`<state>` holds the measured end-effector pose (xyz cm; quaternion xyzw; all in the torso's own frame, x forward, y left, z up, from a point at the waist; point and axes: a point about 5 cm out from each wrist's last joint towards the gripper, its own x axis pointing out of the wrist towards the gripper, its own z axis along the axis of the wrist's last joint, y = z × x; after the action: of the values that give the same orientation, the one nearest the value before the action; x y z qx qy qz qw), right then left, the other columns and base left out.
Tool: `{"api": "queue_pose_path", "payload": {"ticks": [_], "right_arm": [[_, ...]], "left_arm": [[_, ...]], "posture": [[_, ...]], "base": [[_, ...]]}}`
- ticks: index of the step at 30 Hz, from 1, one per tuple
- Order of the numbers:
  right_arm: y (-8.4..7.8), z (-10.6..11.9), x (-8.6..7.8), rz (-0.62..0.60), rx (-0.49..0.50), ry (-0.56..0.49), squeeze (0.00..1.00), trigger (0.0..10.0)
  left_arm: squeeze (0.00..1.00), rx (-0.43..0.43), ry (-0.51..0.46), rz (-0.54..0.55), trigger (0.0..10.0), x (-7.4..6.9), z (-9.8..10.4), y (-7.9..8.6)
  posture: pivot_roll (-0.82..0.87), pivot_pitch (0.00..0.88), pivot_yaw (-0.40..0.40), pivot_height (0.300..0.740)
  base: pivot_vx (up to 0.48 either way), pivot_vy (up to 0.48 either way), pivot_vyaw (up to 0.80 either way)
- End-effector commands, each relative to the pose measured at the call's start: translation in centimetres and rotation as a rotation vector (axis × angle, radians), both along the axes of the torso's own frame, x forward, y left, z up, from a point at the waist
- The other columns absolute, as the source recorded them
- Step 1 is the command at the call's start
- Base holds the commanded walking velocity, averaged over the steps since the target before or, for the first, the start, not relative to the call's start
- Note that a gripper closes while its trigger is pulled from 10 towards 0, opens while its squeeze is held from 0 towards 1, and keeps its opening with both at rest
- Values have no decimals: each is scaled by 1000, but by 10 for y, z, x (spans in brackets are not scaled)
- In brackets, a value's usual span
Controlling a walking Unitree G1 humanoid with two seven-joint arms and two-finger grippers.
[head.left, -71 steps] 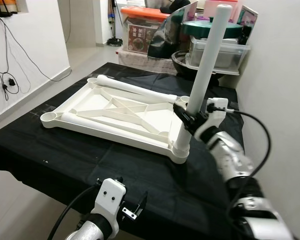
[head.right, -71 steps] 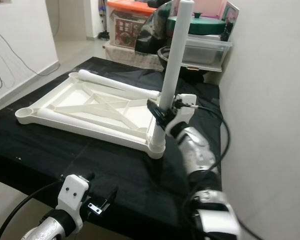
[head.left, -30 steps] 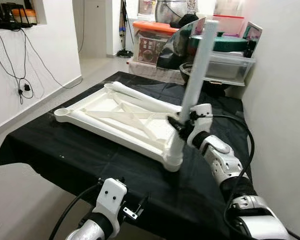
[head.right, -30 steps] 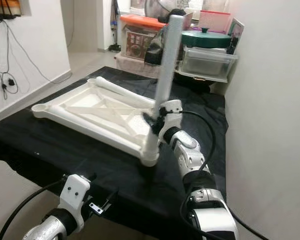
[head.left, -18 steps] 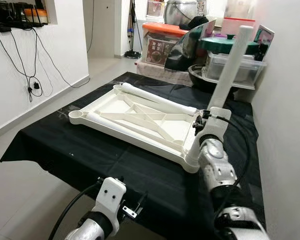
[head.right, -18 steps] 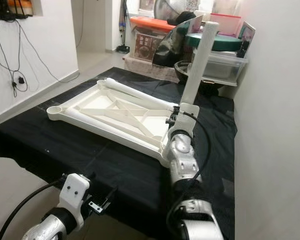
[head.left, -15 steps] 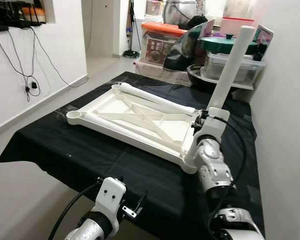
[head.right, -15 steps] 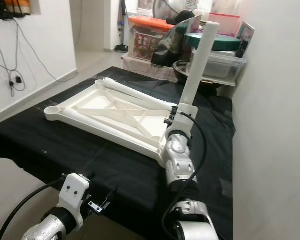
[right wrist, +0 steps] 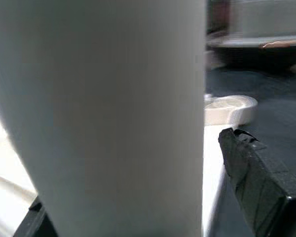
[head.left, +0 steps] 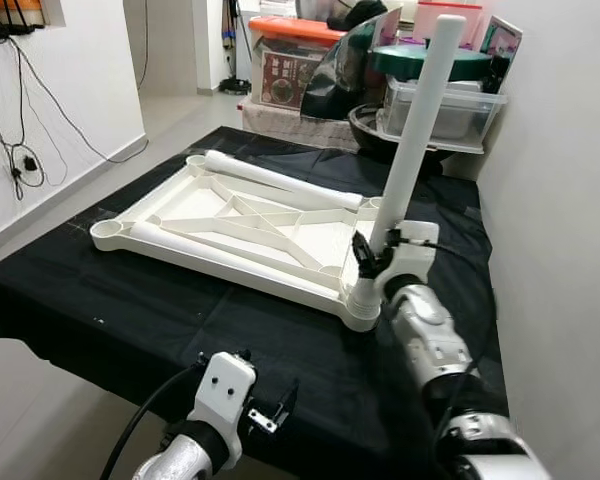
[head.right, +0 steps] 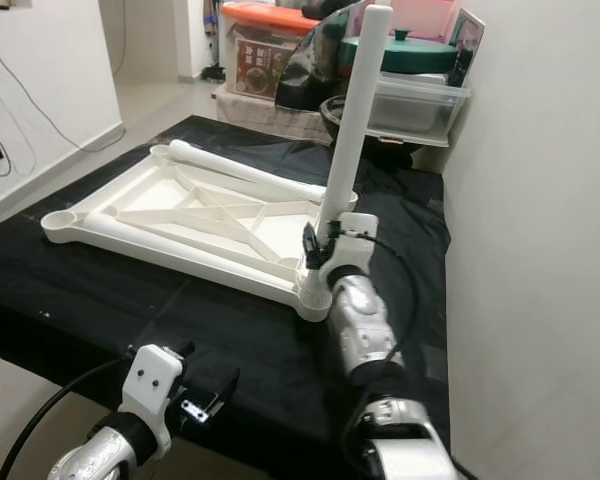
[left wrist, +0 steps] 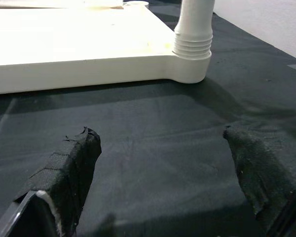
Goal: Building children table
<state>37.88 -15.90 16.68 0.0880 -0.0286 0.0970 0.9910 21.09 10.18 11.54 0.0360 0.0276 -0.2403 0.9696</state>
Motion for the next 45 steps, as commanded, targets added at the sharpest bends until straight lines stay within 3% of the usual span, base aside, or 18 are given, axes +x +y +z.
{"api": "queue_pose_path", "payload": {"ticks": [1,4,6,11,13,18,19,24,27,31,32,33,35,36,37,38,40,45], "right_arm": [[-1,5,2,34,35,-9,0,10000],[-7,14,-1,316,77,-7,0,10000],[-2,23,-7,613,76,-6,0,10000],[5,27,-14,823,39,1,0,10000],[15,26,-19,1001,-30,10,0,10000],[25,26,-21,1106,-78,15,0,10000],[34,24,-21,1135,-109,10,0,0],[36,23,-21,1130,-115,3,0,0],[33,17,-20,1067,-124,8,0,0],[21,7,-10,750,-74,39,0,0],[14,2,-5,578,-73,53,0,0],[14,2,-5,578,-73,53,0,0],[-1,-7,1,257,-62,80,0,0],[-1,-7,1,257,-62,80,0,0],[-13,-12,1,47,-57,96,0,0],[-13,-12,1,47,-57,96,0,0],[-33,-20,-7,-309,-59,126,0,0],[-39,-27,-20,-533,-35,153,0,0]], "left_arm": [[0,2,12,-6,10000,-1,-4,-2],[0,1,13,-10,10000,0,-5,-3],[0,2,13,-12,10000,0,-6,-4],[0,2,14,-12,10000,1,-7,-3],[0,3,16,-12,10000,1,-8,-3],[0,3,17,-13,10000,1,-9,-4],[0,3,18,-12,10000,1,-9,-4],[0,3,19,-12,10000,1,-10,-4],[0,0,20,-11,10000,1,-11,-4],[0,-3,22,-14,10000,1,-11,-4],[0,-4,22,-15,10000,1,-11,-4],[0,-4,22,-15,10000,1,-11,-4],[0,-5,22,-17,10000,2,-11,-3],[0,-5,22,-17,10000,2,-11,-3],[0,-5,21,-17,10000,2,-11,-3],[0,-5,21,-17,10000,2,-11,-3],[0,-4,18,-17,10000,3,-10,-3],[0,-3,16,-18,10000,3,-9,-3]], "posture": [[206,0,-97,740],[211,0,-101,740],[216,0,-106,740],[219,0,-106,740],[225,0,-109,740],[229,0,-111,740],[233,0,-112,740],[231,0,-114,740],[229,0,-112,740],[216,0,-104,740],[213,0,-102,740],[213,0,-102,740],[210,0,-97,740],[210,0,-97,740],[210,0,-95,740],[210,0,-95,740],[209,0,-93,740],[211,0,-93,740]], "base": [[0,0,0],[0,0,0],[0,0,0],[0,0,0],[0,0,0],[0,0,0],[0,0,0],[0,0,0],[0,0,0],[0,0,0],[0,0,0],[0,0,0],[0,0,0],[0,0,0],[0,0,0],[0,0,0],[0,0,0],[0,0,0]]}}
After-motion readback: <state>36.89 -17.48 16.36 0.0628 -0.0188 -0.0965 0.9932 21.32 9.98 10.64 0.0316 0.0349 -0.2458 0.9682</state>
